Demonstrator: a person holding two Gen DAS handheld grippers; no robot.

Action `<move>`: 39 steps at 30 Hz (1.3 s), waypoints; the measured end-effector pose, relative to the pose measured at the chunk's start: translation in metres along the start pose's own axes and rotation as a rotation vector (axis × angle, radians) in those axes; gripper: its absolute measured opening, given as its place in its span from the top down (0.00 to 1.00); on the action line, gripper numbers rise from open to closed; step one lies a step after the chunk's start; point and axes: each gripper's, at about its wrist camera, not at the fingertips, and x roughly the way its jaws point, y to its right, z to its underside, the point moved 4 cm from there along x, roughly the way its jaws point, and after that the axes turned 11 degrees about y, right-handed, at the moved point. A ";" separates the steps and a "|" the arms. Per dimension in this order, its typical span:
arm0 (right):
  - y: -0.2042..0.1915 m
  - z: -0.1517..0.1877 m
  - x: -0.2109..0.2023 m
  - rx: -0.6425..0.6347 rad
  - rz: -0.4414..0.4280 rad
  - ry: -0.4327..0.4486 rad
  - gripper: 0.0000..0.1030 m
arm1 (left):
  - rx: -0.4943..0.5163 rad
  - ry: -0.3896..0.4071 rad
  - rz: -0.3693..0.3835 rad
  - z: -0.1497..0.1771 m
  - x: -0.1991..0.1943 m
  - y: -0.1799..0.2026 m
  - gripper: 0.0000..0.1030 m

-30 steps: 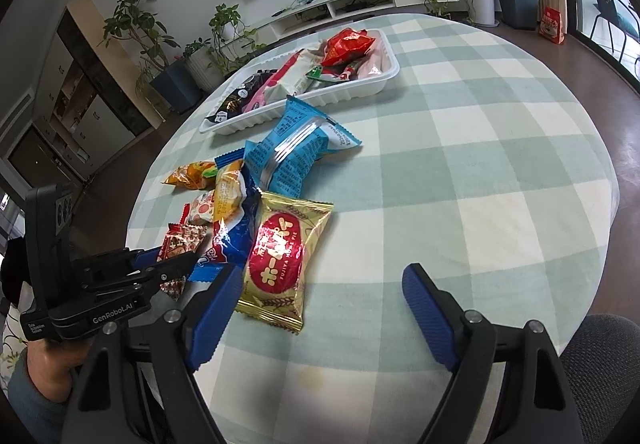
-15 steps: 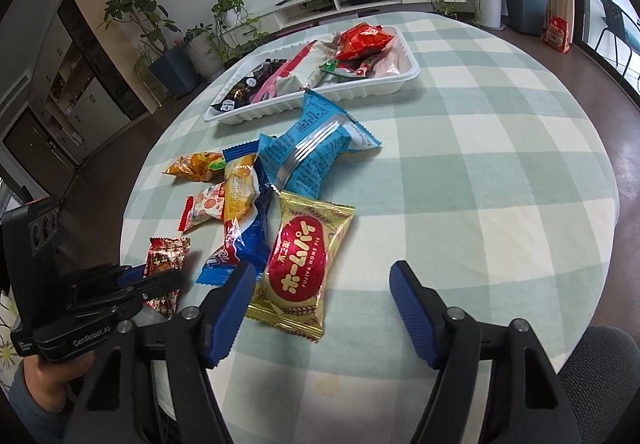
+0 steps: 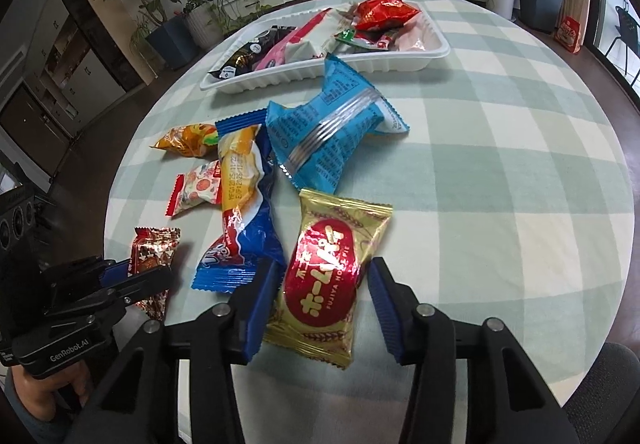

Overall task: Organize snacks
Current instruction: 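Grasp the red patterned wrapper with the left tool while the right tool grasps the gold biscuit pack, then carry both packets into the white tray and open both tools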

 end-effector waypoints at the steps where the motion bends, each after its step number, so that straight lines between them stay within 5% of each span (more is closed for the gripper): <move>1: 0.000 0.000 0.000 -0.005 0.003 -0.002 0.58 | 0.001 0.000 0.001 0.000 0.000 0.000 0.81; 18: -0.004 0.011 -0.007 -0.133 0.071 -0.024 0.67 | 0.019 -0.003 0.002 0.001 0.002 0.005 0.81; 29: 0.015 0.000 -0.029 -0.045 0.050 0.052 0.68 | 0.020 0.019 0.018 -0.004 -0.004 0.008 0.81; 39: 0.071 -0.018 -0.043 0.116 0.082 0.098 0.68 | -0.032 0.085 0.028 -0.032 -0.026 -0.011 0.81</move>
